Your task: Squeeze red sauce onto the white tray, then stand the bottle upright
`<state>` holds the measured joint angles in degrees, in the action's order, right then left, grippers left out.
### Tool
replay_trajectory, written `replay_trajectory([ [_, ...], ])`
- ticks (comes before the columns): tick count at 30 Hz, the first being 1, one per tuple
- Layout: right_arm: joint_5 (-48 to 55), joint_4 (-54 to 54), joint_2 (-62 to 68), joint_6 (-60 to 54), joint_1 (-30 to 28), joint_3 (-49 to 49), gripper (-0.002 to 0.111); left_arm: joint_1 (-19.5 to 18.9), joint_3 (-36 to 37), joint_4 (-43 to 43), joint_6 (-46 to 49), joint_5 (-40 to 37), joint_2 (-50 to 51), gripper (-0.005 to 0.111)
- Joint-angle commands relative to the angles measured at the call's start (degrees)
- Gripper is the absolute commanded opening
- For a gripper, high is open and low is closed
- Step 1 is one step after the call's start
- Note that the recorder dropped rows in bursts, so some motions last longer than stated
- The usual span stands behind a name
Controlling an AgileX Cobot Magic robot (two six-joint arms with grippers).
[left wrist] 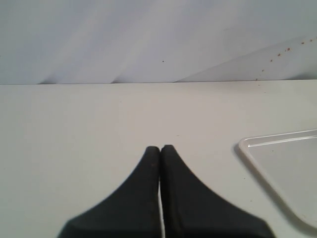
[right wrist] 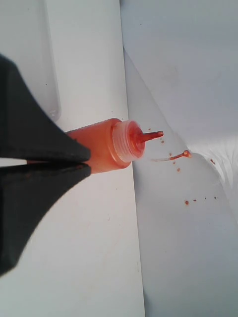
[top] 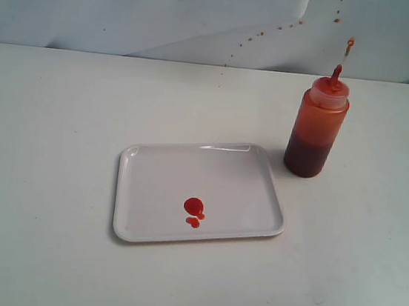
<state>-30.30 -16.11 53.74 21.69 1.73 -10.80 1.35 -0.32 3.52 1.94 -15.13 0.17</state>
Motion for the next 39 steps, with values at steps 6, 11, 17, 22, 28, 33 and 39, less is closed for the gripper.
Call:
replay_trajectory([
  [6,-0.5,0.3,-0.1,0.0,0.0,0.4,0.0,0.3,0.3,-0.1,-0.3,-0.2,-0.2,0.0],
  [11,-0.5,5.7,-0.1,-0.4,0.0,0.3,0.0,0.3,0.3,-0.1,-0.3,-0.2,-0.2,0.0],
  [17,7.8,13.8,-10.1,-3.8,-2.4,0.3,0.0,0.3,0.3,-0.1,-0.3,-0.2,-0.2,0.0],
  [22,9.0,7.2,-26.4,-5.2,-2.6,0.3,0.0,0.3,0.3,-0.1,-0.3,-0.2,-0.2,0.0],
  [28,14.0,1.9,-37.2,-4.6,-6.1,0.3,0.0,0.3,0.3,-0.1,-0.3,-0.2,-0.2,0.0],
  [33,19.9,1.7,-43.9,-4.6,-8.4,0.3,0.0,0.3,0.3,-0.1,-0.3,-0.2,-0.2,0.0],
  [39,22.5,5.7,-49.4,-4.5,-8.5,0.3,0.0,0.3,0.3,-0.1,-0.3,-0.2,-0.2,0.0],
])
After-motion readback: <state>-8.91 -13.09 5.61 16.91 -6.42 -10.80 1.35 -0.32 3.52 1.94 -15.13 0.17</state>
